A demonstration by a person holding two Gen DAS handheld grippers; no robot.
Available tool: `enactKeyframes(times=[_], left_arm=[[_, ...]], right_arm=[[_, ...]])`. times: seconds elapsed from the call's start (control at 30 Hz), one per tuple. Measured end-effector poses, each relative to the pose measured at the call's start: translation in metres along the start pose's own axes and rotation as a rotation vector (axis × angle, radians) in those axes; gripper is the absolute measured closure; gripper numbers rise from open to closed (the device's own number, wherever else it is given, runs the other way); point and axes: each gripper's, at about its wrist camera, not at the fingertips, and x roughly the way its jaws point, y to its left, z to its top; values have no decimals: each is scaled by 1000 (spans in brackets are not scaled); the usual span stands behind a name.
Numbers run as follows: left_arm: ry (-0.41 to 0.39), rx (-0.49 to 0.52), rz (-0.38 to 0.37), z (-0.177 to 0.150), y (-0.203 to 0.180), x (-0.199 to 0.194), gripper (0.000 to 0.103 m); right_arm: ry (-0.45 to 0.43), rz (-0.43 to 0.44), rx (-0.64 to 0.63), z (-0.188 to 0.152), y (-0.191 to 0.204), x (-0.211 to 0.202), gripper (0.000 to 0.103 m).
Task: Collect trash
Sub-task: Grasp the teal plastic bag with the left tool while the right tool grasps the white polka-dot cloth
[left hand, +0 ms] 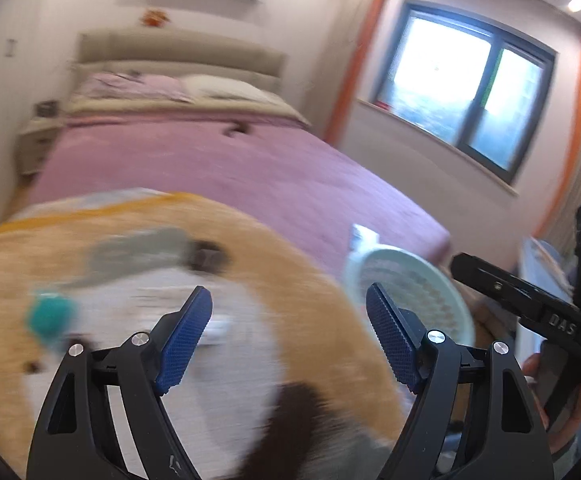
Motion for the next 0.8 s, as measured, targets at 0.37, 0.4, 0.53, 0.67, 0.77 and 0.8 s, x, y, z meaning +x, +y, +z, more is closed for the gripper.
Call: enactKeyframes(times=[0.37,0.4,0.53,0.67,0.77,0.8], left_arm=[[27,-109,254,4,126,-28,25],[39,-113,260,3,130,-24,25],[88,-127,267,0,156,0,25],[121,-128,292,-10,164,22,25],[136,-129,302,-13,166,27,28],[136,-123,303,-13,166,27,31]], right_arm=[[90,63,-119,-2,84,89,39],[103,71,-130,-3,89,99,43],[163,74,-171,-10,103,137,49],[206,64,-212,-18,111,169,49],[241,60,-222,-23,111,185,49],[257,60,-222,-24,111,189,49]])
